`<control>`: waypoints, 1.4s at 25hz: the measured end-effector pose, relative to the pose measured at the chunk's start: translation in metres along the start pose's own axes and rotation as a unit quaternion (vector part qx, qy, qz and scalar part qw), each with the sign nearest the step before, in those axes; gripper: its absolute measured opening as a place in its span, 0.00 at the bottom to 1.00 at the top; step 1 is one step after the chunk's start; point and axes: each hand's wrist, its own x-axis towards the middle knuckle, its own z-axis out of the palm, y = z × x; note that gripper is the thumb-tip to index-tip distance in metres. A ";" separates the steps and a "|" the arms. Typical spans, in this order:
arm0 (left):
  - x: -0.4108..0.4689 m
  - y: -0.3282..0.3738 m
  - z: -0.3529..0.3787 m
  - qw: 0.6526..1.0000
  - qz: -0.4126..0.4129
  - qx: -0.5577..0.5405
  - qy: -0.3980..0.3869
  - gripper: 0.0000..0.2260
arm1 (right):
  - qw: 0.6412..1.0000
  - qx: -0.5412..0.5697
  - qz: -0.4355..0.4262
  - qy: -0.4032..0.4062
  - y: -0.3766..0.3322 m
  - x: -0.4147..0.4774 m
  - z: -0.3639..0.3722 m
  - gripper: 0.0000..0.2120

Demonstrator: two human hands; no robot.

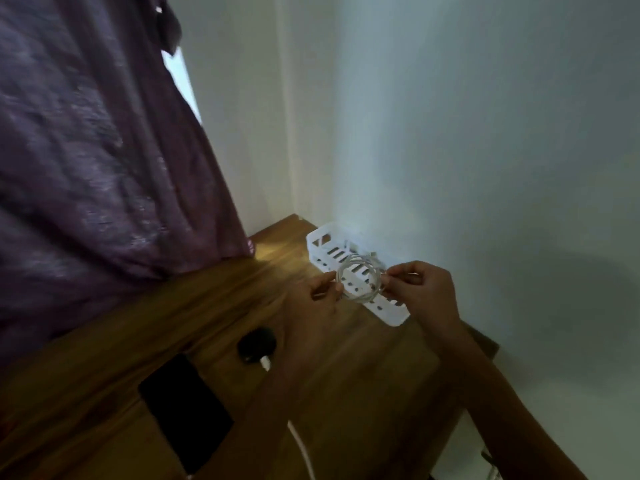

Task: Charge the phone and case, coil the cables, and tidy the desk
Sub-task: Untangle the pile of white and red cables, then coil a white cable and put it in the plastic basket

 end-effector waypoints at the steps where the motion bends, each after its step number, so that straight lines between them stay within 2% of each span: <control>1: 0.014 -0.001 0.015 1.000 -0.003 0.011 -0.014 0.13 | 1.000 -0.017 0.005 0.008 0.006 0.020 -0.008 0.06; 5: 0.038 -0.006 0.057 0.997 0.027 0.074 0.004 0.11 | 0.996 -0.082 0.019 0.026 0.027 0.073 -0.021 0.06; 8: 0.049 -0.024 0.069 0.984 0.042 0.172 -0.016 0.16 | 0.991 -0.134 0.012 0.017 0.041 0.097 -0.018 0.08; 11: 0.056 -0.040 0.078 0.961 0.063 0.270 -0.025 0.22 | 0.972 -0.230 -0.042 0.002 0.051 0.110 -0.018 0.08; 15: 0.057 -0.047 0.082 0.954 0.086 0.287 -0.025 0.22 | 0.919 -0.371 -0.105 -0.078 0.054 0.115 -0.015 0.05; 19: 0.057 -0.052 0.082 0.958 0.106 0.267 -0.001 0.21 | 0.846 -0.484 -0.120 -0.190 0.052 0.124 -0.008 0.09; 22: 0.058 -0.056 0.083 0.961 0.114 0.252 0.015 0.19 | 0.799 -0.545 -0.128 -0.219 0.055 0.128 -0.005 0.10; 24: 0.058 -0.058 0.083 0.961 0.124 0.247 0.023 0.19 | 0.786 -0.564 -0.124 -0.223 0.059 0.130 -0.005 0.09; 30: 0.057 -0.056 0.082 0.965 0.123 0.229 0.023 0.19 | 0.810 -0.535 -0.120 -0.209 0.063 0.126 -0.008 0.11; 33: 0.054 -0.057 0.075 0.960 0.127 0.248 -0.005 0.21 | 0.840 -0.495 -0.143 -0.174 0.057 0.115 -0.011 0.11; 35: 0.048 -0.057 0.066 0.965 0.103 0.240 -0.032 0.23 | 0.859 -0.461 -0.177 -0.134 0.052 0.104 -0.010 0.11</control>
